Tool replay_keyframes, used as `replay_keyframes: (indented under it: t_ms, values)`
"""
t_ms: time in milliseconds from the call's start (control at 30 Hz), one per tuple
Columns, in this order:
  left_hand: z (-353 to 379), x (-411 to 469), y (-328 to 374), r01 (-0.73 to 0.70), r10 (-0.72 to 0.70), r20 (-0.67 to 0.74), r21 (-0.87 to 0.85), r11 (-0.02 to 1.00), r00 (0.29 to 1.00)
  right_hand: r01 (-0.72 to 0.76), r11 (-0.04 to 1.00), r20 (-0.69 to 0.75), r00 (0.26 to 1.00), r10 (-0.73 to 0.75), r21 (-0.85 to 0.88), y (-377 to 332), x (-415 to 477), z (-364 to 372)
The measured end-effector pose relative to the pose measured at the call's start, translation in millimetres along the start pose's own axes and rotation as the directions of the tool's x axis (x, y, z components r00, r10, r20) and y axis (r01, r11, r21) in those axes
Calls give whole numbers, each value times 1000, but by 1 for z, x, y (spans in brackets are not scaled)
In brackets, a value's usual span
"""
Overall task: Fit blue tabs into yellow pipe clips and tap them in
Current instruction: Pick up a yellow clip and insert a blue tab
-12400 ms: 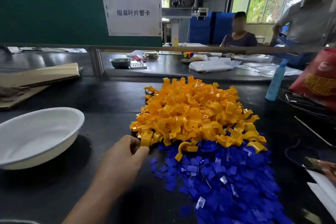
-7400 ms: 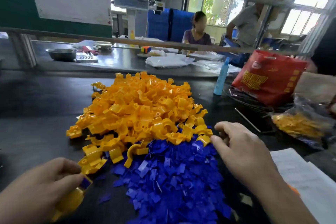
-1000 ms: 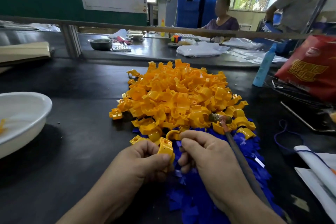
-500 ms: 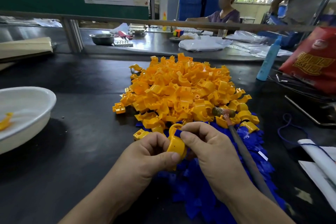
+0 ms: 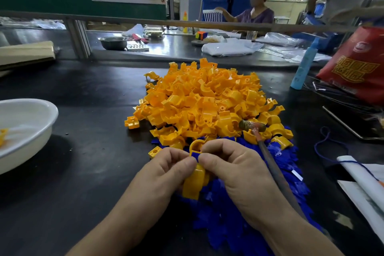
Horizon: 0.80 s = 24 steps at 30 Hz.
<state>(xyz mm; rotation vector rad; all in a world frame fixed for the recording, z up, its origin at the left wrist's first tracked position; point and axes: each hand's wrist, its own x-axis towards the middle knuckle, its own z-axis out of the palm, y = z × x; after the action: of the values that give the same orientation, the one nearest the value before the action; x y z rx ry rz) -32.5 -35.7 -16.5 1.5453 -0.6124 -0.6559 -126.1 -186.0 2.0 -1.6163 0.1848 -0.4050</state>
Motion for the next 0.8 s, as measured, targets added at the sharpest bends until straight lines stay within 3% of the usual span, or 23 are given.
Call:
replay_keyframes:
  t_ms: [133,433,600,733,800]
  values:
    - [-3,1,0,19,-17,14,-108,994,1000,91,981,34,996,-87,-171,-2,-2,6]
    - [-8,0,-1,21,-20,6,-94,995,1000,137,974,61,990,-128,-181,-5,-6,8]
    - [-6,-1,2,22,-22,-4,-73,997,1000,135,948,23,991,-134,-288,-4,-5,9]
    - [-16,-6,16,96,-95,-43,8,995,995,138,792,-27,981,-191,-594,-16,-7,4]
    - [-29,-10,22,174,-160,-98,164,971,982,104,683,-81,969,-234,-723,-25,-6,-9]
